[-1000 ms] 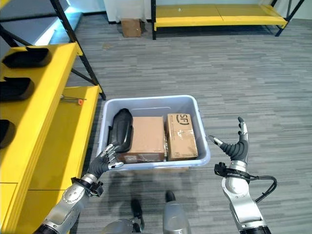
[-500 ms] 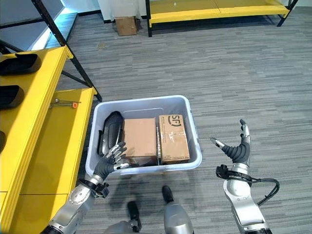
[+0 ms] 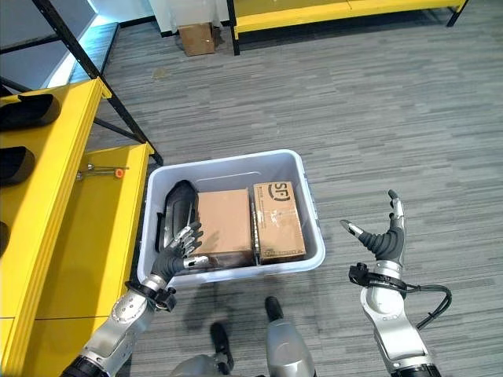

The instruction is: Move parts from the plastic box to the shelf.

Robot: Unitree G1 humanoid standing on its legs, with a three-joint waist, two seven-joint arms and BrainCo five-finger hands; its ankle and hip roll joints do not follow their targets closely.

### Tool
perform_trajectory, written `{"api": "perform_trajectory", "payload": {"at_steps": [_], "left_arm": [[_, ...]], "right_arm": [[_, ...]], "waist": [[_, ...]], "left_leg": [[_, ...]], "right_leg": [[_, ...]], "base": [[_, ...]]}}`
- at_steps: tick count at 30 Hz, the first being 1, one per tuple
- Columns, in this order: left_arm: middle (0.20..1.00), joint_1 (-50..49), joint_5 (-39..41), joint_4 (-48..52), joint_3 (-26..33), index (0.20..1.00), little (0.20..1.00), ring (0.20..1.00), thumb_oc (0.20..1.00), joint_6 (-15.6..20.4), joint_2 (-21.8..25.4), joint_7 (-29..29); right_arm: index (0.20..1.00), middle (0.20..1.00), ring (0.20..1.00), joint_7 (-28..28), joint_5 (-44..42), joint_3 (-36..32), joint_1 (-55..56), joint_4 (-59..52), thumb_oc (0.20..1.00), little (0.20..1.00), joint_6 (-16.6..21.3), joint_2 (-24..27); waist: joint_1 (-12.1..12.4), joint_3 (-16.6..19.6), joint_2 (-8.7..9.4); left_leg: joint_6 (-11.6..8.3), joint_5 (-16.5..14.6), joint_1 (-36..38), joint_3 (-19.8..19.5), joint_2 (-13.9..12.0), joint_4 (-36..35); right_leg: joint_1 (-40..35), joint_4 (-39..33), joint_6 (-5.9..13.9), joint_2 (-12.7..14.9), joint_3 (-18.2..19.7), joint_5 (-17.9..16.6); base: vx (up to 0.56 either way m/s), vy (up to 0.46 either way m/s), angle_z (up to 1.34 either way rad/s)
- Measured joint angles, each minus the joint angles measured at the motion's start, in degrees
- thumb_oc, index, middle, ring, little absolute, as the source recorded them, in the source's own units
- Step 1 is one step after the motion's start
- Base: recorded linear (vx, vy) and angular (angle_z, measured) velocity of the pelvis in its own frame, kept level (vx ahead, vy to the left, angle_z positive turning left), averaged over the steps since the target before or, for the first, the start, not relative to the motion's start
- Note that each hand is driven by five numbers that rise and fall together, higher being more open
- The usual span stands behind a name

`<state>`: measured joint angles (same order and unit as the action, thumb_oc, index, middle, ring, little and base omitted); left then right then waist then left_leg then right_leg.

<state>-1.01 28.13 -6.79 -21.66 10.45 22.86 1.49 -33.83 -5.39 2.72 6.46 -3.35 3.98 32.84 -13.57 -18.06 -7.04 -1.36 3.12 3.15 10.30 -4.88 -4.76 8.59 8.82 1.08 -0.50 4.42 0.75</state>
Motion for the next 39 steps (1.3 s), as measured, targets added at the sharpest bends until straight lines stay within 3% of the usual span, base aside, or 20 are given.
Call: {"api": "perform_trajectory", "payload": {"at_steps": [4,7,10,11,12,15,17,18,19,21,24,31,34,39], "left_arm": [[1.0,0.1,0.5,0.0,1.7,1.0,1.0,1.0,1.0,0.0,0.0,-0.6],[1.0,0.5,1.5,0.0,2.1,1.0,1.0,1.0,1.0,0.0,-0.4,-0.7],[1.0,2.6,2.4,-2.5,1.1,1.0,1.0,1.0,1.0,0.5,-0.5,-0.6],[1.0,3.6,2.4,-3.4,1.1,1.0,1.0,1.0,1.0,0.5,-0.5,-0.6],[1.0,4.9,2.4,-4.6,0.1,1.0,1.0,1.0,1.0,1.3,-0.8,-0.9],[1.0,6.4,2.2,-5.5,-2.4,1.0,1.0,1.0,1.0,2.2,-1.6,-1.0],[1.0,6.5,2.0,-5.0,-2.8,1.0,1.0,1.0,1.0,2.6,-2.2,-0.6],[1.0,5.8,1.7,-5.2,-1.9,1.0,1.0,1.0,1.0,2.7,-2.0,-0.7],[1.0,5.3,1.7,-5.1,-1.9,1.0,1.0,1.0,1.0,2.7,-1.8,-0.6],[1.0,3.6,0.4,-2.4,-1.7,1.0,1.0,1.0,1.0,2.0,1.1,-1.5],[1.0,3.8,-0.1,-2.3,-1.6,1.0,1.0,1.0,1.0,1.6,2.3,-1.8],[1.0,2.2,-0.1,-1.1,-2.7,1.0,1.0,1.0,1.0,1.5,1.0,-1.7],[1.0,2.1,-0.1,1.3,-3.5,1.0,1.0,1.0,1.0,1.6,-0.1,-1.7],[1.0,4.2,0.0,2.6,-5.3,1.0,1.0,1.0,1.0,2.6,-0.1,-1.6]], "right_arm": [[1.0,1.0,1.0,1.7,0.0,-0.3,0.3,0.0,1.0,1.0,0.0,0.0],[1.0,1.0,1.0,2.1,0.0,-0.4,0.0,0.0,1.0,1.0,0.2,0.0],[1.0,1.0,1.0,2.1,0.0,-2.5,1.1,-0.1,1.0,1.0,0.3,0.0],[1.0,1.0,1.0,2.1,0.0,-2.6,0.5,-0.1,1.0,1.0,0.3,0.2],[1.0,1.0,1.0,2.2,0.0,-3.1,0.0,0.0,1.0,1.0,0.5,1.0],[1.0,1.0,1.0,2.0,0.0,-4.5,-2.3,0.4,1.0,1.0,0.8,2.4],[1.0,1.0,1.0,2.1,-0.1,-4.2,-1.8,0.5,1.0,1.0,0.8,3.8],[1.0,1.0,1.0,2.1,-0.3,-4.1,-1.3,0.4,1.0,1.0,0.8,2.4],[1.0,1.0,1.0,2.1,-0.3,-4.1,-1.0,0.4,1.0,1.0,0.8,2.1],[1.0,1.0,1.0,2.5,-0.7,-4.0,0.7,0.3,1.0,1.0,0.4,-0.1],[1.0,1.0,1.0,3.0,-0.7,-0.5,0.1,0.3,1.0,1.0,0.0,-0.7],[1.0,1.0,1.0,3.4,0.0,-0.9,-4.2,-0.3,1.0,1.0,0.9,0.1],[1.0,1.0,1.0,4.6,0.7,-0.2,-6.4,-2.5,1.0,1.0,2.0,2.4],[1.0,1.0,1.0,9.0,5.9,2.5,-14.3,-4.7,1.0,1.0,2.5,7.3]], "waist": [[-0.3,-1.0,-0.76],[0.5,-2.4,1.33],[-0.9,-2.3,1.1],[-1.1,-2.7,1.77],[-1.5,-2.7,1.92],[-2.7,-2.2,0.11],[-4.2,-1.9,-2.56],[-4.3,-1.9,-1.0],[-4.4,-1.7,-0.73],[-4.3,-1.5,-0.21],[-4.1,-1.5,0.03],[-4.1,-1.6,-0.24],[-3.7,-2.7,-1.37],[-0.7,-6.5,-3.4]], "left_leg": [[-1.12,-1.6,-0.6,-0.9,0.4,4.1],[-0.75,-4.1,-5.1,-5.4,0.7,14.5],[-3.21,-3.0,-6.0,-6.0,-8.8,8.5],[-2.95,-3.2,-6.0,-6.1,-9.7,7.9],[-3.01,-3.2,-6.1,-5.9,-9.9,7.5],[-3.0,-3.1,-6.1,-2.4,-8.4,6.1],[-2.82,-1.9,-3.1,-1.5,-5.6,4.6],[-3.92,-0.8,-0.9,0.2,-2.5,2.8],[-3.82,-0.7,-0.2,0.4,-1.5,1.9],[-1.84,0.2,0.6,1.9,2.5,-0.6],[-1.62,0.2,-0.3,1.6,2.6,-0.6],[-2.44,0.7,-1.9,1.5,0.1,-0.6],[-2.69,1.4,-3.8,0.6,0.1,-0.6],[-2.6,2.9,-5.8,-0.4,-0.1,-0.6]], "right_leg": [[2.1,6.0,-1.19,0.2,0.7,3.8],[1.2,7.7,-1.92,2.1,3.1,4.9],[0.9,7.9,-1.48,2.9,2.9,5.5],[1.3,9.3,-1.5,4.3,3.5,6.1],[2.0,9.9,0.05,5.1,4.8,6.7],[3.5,9.5,2.61,7.4,6.1,6.1],[2.3,9.1,6.22,7.8,6.0,6.4],[0.9,7.1,7.83,11.1,8.0,5.8],[0.4,5.8,8.2,12.1,8.0,5.3],[-2.6,-2.7,11.18,16.7,4.6,-0.1],[-4.3,-7.1,11.59,17.2,1.7,-1.8],[-4.8,-10.6,10.66,14.4,0.6,-3.2],[-3.6,-10.9,10.69,14.4,0.0,-3.9],[-2.4,-10.7,10.85,14.3,-0.7,-4.5]], "base": [[-0.01,-0.021,-0.02],[0.11,0.248,-0.18],[0.13,0.419,0.02],[0.09,0.458,0.0],[0.09,0.429,-0.21],[0.16,0.329,-0.25],[0.17,0.221,-0.14],[0.16,0.198,-0.41],[0.11,0.152,-0.43],[0.07,0.128,-0.22],[0.02,0.046,0.07],[-0.01,0.002,0.02],[-0.06,0.002,0.11],[-0.1,-0.046,0.11]]}}
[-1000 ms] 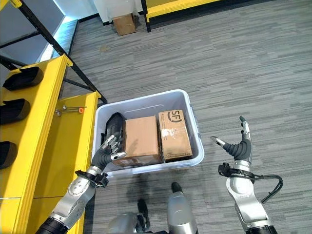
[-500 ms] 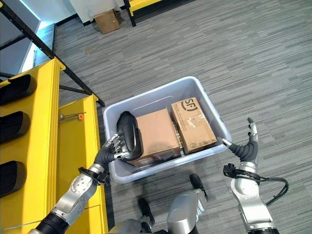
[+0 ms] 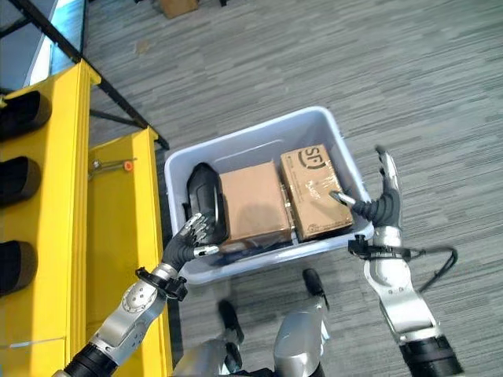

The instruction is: Move parts from the plastic box to the shelf.

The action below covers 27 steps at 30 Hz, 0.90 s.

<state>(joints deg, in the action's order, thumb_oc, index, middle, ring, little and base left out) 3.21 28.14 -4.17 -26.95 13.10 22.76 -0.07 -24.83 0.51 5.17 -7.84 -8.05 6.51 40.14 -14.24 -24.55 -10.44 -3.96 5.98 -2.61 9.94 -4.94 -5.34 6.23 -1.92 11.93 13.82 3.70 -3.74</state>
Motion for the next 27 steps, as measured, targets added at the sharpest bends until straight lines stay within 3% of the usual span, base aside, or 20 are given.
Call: {"api": "perform_trajectory", "payload": {"at_steps": [1,3,6,13,18,20,21,24,27], "left_arm": [[1.0,0.8,0.0,1.9,-0.1,1.0,1.0,1.0,1.0,0.3,0.3,0.3],[1.0,2.6,0.0,2.4,-0.6,1.0,1.0,1.0,1.0,0.4,0.2,1.3],[1.0,4.7,0.0,3.1,-0.9,1.0,1.0,1.0,1.0,1.0,1.3,1.4],[1.0,5.8,0.1,3.0,-1.2,1.0,1.0,1.0,1.0,0.9,3.1,1.4],[1.0,5.4,2.1,2.8,-1.1,1.0,1.0,1.0,1.0,1.0,6.1,2.8],[1.0,5.1,2.2,2.8,-1.2,1.0,1.0,1.0,1.0,1.2,7.3,4.1],[1.0,4.7,2.2,2.8,-1.2,1.0,1.0,1.0,1.0,1.6,8.0,4.9],[1.0,4.2,2.2,2.9,-1.2,1.0,1.0,1.0,1.0,1.6,9.0,6.4],[1.0,4.1,2.2,2.9,-0.9,1.0,1.0,1.0,1.0,1.7,10.5,7.9]], "right_arm": [[1.0,1.0,1.0,2.4,0.8,2.8,-6.7,-0.2,1.0,1.0,-1.1,3.7],[1.0,1.0,1.0,5.5,0.2,5.3,-12.6,0.5,1.0,1.0,-2.7,5.9],[1.0,1.0,1.0,8.0,-0.7,9.2,-18.8,1.9,1.0,1.0,-5.0,5.4],[1.0,1.0,1.0,11.8,3.2,14.8,-24.3,3.3,1.0,1.0,-5.4,3.0],[1.0,1.0,1.0,25.8,10.9,24.5,-30.8,3.5,1.0,1.0,-5.5,8.4],[1.0,1.0,1.0,27.6,13.7,31.0,-35.9,7.0,1.0,1.0,-5.4,10.2],[1.0,1.0,1.0,28.1,15.8,33.2,-39.9,12.4,1.0,1.0,-5.5,10.2],[1.0,1.0,1.0,29.3,22.1,35.3,-43.0,17.7,1.0,1.0,-5.2,9.7],[1.0,1.0,1.0,29.1,30.3,39.3,-45.4,23.1,1.0,1.0,-2.8,9.5]], "waist": [[0.9,-1.7,-0.39],[2.1,-3.4,-0.31],[5.5,-4.9,0.46],[9.0,-5.9,1.88],[11.4,-5.9,1.89],[12.3,-5.9,1.92],[14.1,-5.9,1.92],[17.6,-6.0,2.03],[18.9,-6.0,2.03]], "left_leg": [[0.01,0.4,-2.5,-1.2,0.0,1.3],[0.17,0.8,-4.5,-2.5,-0.3,2.2],[0.01,1.4,-8.0,-4.5,-0.8,3.8],[0.06,1.6,-12.1,-6.3,-0.7,5.9],[0.06,1.6,-16.5,-9.1,-0.7,8.7],[0.0,1.6,-17.3,-10.6,-1.0,9.4],[0.08,1.5,-18.9,-10.9,-1.1,9.8],[-0.78,2.1,-22.2,-12.8,-1.1,11.2],[-0.94,2.2,-23.0,-14.2,-0.9,11.7]], "right_leg": [[1.8,0.6,-0.18,0.0,-0.3,-0.6],[2.9,1.5,-0.58,-0.3,-1.7,-0.7],[6.2,5.1,-1.34,-0.8,-2.9,0.6],[10.9,10.9,-1.79,-0.7,-3.7,3.0],[15.4,17.6,-2.56,-0.6,-5.3,6.2],[15.6,18.8,-3.35,-0.7,-6.7,7.0],[17.7,21.2,-3.55,-0.7,-7.0,8.0],[20.6,24.2,-4.24,-0.6,-8.1,9.0],[20.6,25.0,-4.6,-0.4,-9.5,9.6]], "base": [[-0.12,-0.088,0.24],[-0.11,-0.073,0.33],[-0.12,-0.073,0.26],[-0.07,-0.02,0.14],[-0.06,-0.116,0.24],[-0.05,-0.083,0.31],[-0.02,-0.073,0.28],[-0.02,-0.094,0.29],[-0.01,-0.063,0.2]]}}
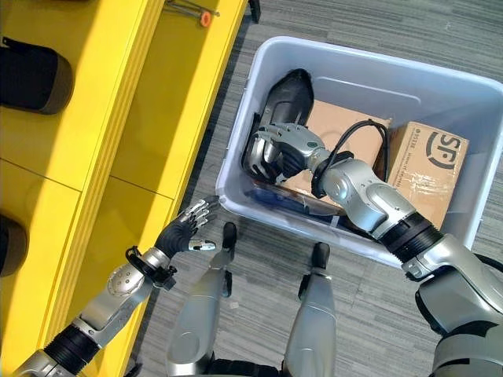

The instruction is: Move parts from the plastic box to the shelf.

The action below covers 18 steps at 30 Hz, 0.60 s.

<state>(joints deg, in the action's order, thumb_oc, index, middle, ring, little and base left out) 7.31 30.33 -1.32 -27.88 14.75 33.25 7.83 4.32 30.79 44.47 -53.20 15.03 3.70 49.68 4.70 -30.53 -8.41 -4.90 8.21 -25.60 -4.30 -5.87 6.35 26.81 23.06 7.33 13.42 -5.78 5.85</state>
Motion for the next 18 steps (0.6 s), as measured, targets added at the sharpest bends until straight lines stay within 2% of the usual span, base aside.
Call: {"api": "perform_trajectory", "payload": {"at_steps": [2,6,15,16,18], "left_arm": [[1.0,-0.1,0.0,0.0,0.1,1.0,1.0,1.0,1.0,0.3,0.2,1.1],[1.0,-0.6,0.1,-0.1,0.7,1.0,1.0,1.0,1.0,0.5,0.6,1.8],[1.0,-1.1,0.0,-0.1,1.0,1.0,1.0,1.0,1.0,0.6,1.6,1.8],[1.0,-1.0,-0.1,0.0,2.2,1.0,1.0,1.0,1.0,0.5,1.3,2.6],[1.0,-1.6,-0.1,0.1,3.5,1.0,1.0,1.0,1.0,0.3,1.3,3.1]], "right_arm": [[1.0,1.0,1.0,0.0,3.5,6.1,-5.0,5.0,1.0,1.0,0.7,0.1],[1.0,1.0,1.0,-0.1,4.3,10.2,-7.1,10.3,1.0,1.0,-0.4,1.2],[1.0,1.0,1.0,3.1,4.3,10.5,-7.3,15.9,1.0,1.0,-3.9,1.1],[1.0,1.0,1.0,7.5,4.4,10.5,-8.5,24.3,1.0,1.0,-7.2,-2.3],[1.0,1.0,1.0,10.7,4.4,10.4,-8.1,25.6,1.0,1.0,-10.0,-1.9]], "waist": [[0.3,0.0,0.0],[1.2,0.0,0.01],[1.3,0.0,0.01],[1.8,0.0,0.04],[2.2,0.0,0.06]], "left_leg": [[0.02,-0.1,-1.0,-0.7,0.0,0.8],[0.23,-0.2,-2.0,-1.6,0.9,1.8],[0.2,-0.2,-3.3,-2.4,1.0,2.0],[-0.23,-0.2,-3.3,-2.5,0.6,2.5],[-0.24,-0.2,-3.4,-2.6,0.6,2.6]], "right_leg": [[0.3,0.3,-0.18,0.0,-0.5,0.1],[0.8,1.7,-0.08,0.9,-1.0,0.9],[1.4,1.7,-0.03,0.8,-1.5,0.9],[1.2,1.4,0.13,0.5,-1.5,0.6],[1.1,1.4,0.11,0.5,-1.5,0.6]], "base": [[0.03,-0.006,0.13],[0.03,-0.025,0.17],[0.01,-0.045,0.03],[0.01,-0.054,-0.03],[0.01,-0.042,0.01]]}}
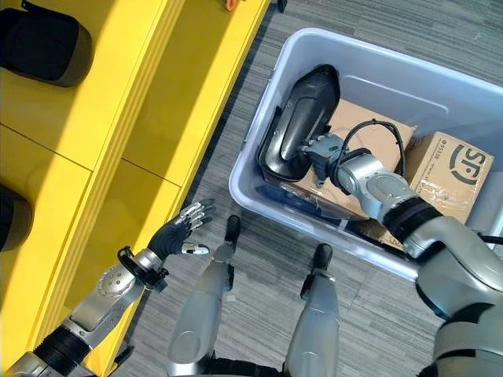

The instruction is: Move parts from the plastic box to the shelf.

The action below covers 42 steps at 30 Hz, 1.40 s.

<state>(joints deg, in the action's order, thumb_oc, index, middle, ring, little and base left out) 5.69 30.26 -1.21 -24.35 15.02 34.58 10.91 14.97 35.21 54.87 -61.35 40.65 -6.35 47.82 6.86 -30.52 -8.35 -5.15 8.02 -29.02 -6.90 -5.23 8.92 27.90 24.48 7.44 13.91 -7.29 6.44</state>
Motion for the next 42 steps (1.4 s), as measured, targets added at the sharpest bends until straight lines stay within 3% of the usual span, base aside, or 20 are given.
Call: {"api": "perform_trajectory", "payload": {"at_steps": [7,11,20,22,23,25,27,30,32,36,42], "left_arm": [[1.0,0.0,-0.2,1.7,2.2,1.0,1.0,1.0,1.0,-3.2,0.3,0.5],[1.0,0.2,-0.5,1.8,2.4,1.0,1.0,1.0,1.0,-3.5,0.5,0.4],[1.0,2.2,-2.4,1.7,2.7,1.0,1.0,1.0,1.0,-2.6,0.6,-0.4],[1.0,2.5,-2.9,2.0,3.5,1.0,1.0,1.0,1.0,-0.7,0.6,-0.5],[1.0,3.2,-3.3,2.2,4.0,1.0,1.0,1.0,1.0,0.5,0.6,-0.5],[1.0,6.5,-5.0,3.5,4.3,1.0,1.0,1.0,1.0,3.8,0.6,-0.5],[1.0,11.3,-2.3,5.0,4.2,1.0,1.0,1.0,1.0,2.6,-1.2,-1.5],[1.0,15.3,-2.2,7.4,4.3,1.0,1.0,1.0,1.0,0.5,-4.2,-4.5],[1.0,17.8,-2.2,9.0,4.3,1.0,1.0,1.0,1.0,-1.4,-6.2,-7.8],[1.0,20.4,-2.1,9.0,4.9,1.0,1.0,1.0,1.0,-4.8,-8.7,-12.1],[1.0,19.8,-0.4,7.9,3.6,1.0,1.0,1.0,1.0,-5.9,-11.2,-17.0]], "right_arm": [[1.0,1.0,1.0,2.4,-0.2,-2.5,1.7,-5.1,1.0,1.0,-1.9,2.9],[1.0,1.0,1.0,3.1,-0.1,-3.5,4.7,-9.3,1.0,1.0,-2.1,3.0],[1.0,1.0,1.0,4.6,-0.1,-5.8,6.5,-12.1,1.0,1.0,-4.6,2.8],[1.0,1.0,1.0,1.9,-0.4,-6.1,7.6,-12.1,1.0,1.0,-4.2,2.8],[1.0,1.0,1.0,-2.0,-1.9,-6.1,7.8,-12.1,1.0,1.0,-3.0,2.9],[1.0,1.0,1.0,-15.9,-7.8,-7.8,7.8,-17.4,1.0,1.0,2.5,2.9],[1.0,1.0,1.0,-25.4,-10.9,-15.7,12.5,-23.0,1.0,1.0,7.9,1.6],[1.0,1.0,1.0,-32.9,-13.8,-22.0,17.6,-26.5,1.0,1.0,10.6,-3.0],[1.0,1.0,1.0,-34.1,-16.2,-25.8,21.7,-30.0,1.0,1.0,10.3,-6.9],[1.0,1.0,1.0,-34.2,-24.7,-30.3,35.4,-41.0,1.0,1.0,9.1,-7.0],[1.0,1.0,1.0,-34.8,-29.4,-40.2,53.9,-41.0,1.0,1.0,10.1,-6.9]], "waist": [[-1.1,0.0,0.61],[-3.0,0.1,2.87],[-3.8,0.0,3.06],[-4.2,0.1,3.12],[-4.5,0.0,3.13],[-6.1,0.0,3.24],[-6.6,-0.2,3.66],[-8.5,-0.3,4.4],[-11.1,-0.3,4.43],[-15.5,-0.3,4.67],[-22.9,-0.6,5.16]], "left_leg": [[0.28,-0.2,0.2,0.3,-1.0,0.2],[0.5,-0.4,1.0,1.2,-1.5,0.1],[0.66,-0.5,3.9,3.1,-1.7,-0.9],[0.71,-0.6,4.1,3.2,-1.8,-0.9],[0.73,-0.6,4.1,3.3,-1.9,-1.0],[0.74,-0.6,4.7,3.6,-2.1,-1.0],[0.78,-0.8,5.8,4.4,-2.3,-1.0],[0.75,-1.0,8.1,6.0,-2.4,-2.0],[0.78,-1.1,8.9,6.6,-2.4,-2.3],[0.7,-1.2,10.8,9.1,-2.9,-4.0],[0.37,-1.2,14.7,14.1,-3.9,-7.0]], "right_leg": [[-2.2,-4.7,-0.2,-1.5,-0.1,-2.8],[-3.3,-6.8,-0.21,-2.0,0.3,-4.0],[-6.4,-10.8,0.33,-2.2,1.6,-6.3],[-6.8,-11.4,0.35,-2.3,1.6,-6.5],[-6.9,-11.7,0.34,-2.4,1.6,-6.7],[-7.6,-12.3,0.59,-2.6,1.9,-7.2],[-8.1,-12.6,0.54,-2.9,2.7,-7.5],[-8.8,-12.7,0.5,-2.9,4.4,-7.4],[-8.8,-12.6,0.41,-2.9,5.3,-7.4],[-8.3,-12.8,0.41,-3.5,7.6,-7.5],[-8.5,-14.7,1.01,-4.6,11.6,-8.5]], "base": [[-0.02,-0.036,-0.08],[-0.02,-0.012,-0.12],[-0.02,-0.03,-0.09],[-0.03,-0.036,-0.03],[-0.05,-0.009,-0.07],[-0.07,-0.008,-0.1],[-0.06,-0.014,-0.18],[-0.03,0.014,-0.24],[-0.05,0.022,-0.23],[-0.02,0.075,-0.31],[-0.01,0.1,-0.41]]}}
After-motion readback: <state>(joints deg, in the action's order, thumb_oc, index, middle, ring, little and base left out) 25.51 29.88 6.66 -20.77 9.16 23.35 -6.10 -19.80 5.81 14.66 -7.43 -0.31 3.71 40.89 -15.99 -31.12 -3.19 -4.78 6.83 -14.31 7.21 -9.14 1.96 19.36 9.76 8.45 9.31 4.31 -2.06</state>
